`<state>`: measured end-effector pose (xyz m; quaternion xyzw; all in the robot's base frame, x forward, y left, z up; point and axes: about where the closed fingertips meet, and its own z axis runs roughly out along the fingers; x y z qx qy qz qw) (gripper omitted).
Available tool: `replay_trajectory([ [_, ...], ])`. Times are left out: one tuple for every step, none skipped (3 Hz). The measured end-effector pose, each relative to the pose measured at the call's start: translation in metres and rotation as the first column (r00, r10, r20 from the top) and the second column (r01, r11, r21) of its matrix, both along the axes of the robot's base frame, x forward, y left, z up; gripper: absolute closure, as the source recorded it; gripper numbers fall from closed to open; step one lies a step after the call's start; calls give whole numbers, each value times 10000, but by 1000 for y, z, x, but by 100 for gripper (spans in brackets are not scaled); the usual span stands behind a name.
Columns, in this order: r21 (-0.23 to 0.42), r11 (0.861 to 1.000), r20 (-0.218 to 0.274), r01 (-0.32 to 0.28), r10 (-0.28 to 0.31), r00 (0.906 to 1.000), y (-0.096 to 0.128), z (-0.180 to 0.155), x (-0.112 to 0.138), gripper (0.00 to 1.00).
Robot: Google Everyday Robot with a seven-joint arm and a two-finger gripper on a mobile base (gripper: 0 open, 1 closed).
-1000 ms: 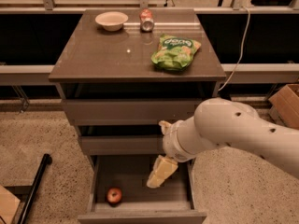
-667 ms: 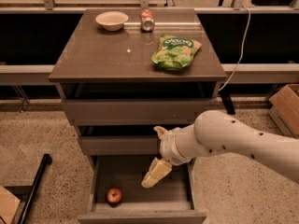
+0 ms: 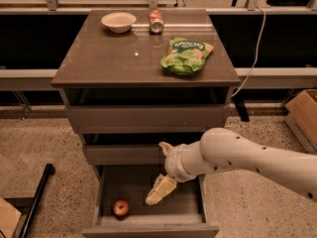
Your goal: Pick apple from bottom drawer and place on counter
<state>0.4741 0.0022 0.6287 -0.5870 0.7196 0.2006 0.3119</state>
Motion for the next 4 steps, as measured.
replay_trajectory([
  [332, 9988, 78, -349, 347, 9994, 11, -26, 22, 0],
  [815, 9946, -375, -646, 679, 9970, 23, -72, 48, 0],
  [1112, 9909, -1333, -762, 908, 9869, 35, -114, 69, 0],
  [1149, 9906, -1355, -746, 900, 9867, 37, -116, 71, 0],
])
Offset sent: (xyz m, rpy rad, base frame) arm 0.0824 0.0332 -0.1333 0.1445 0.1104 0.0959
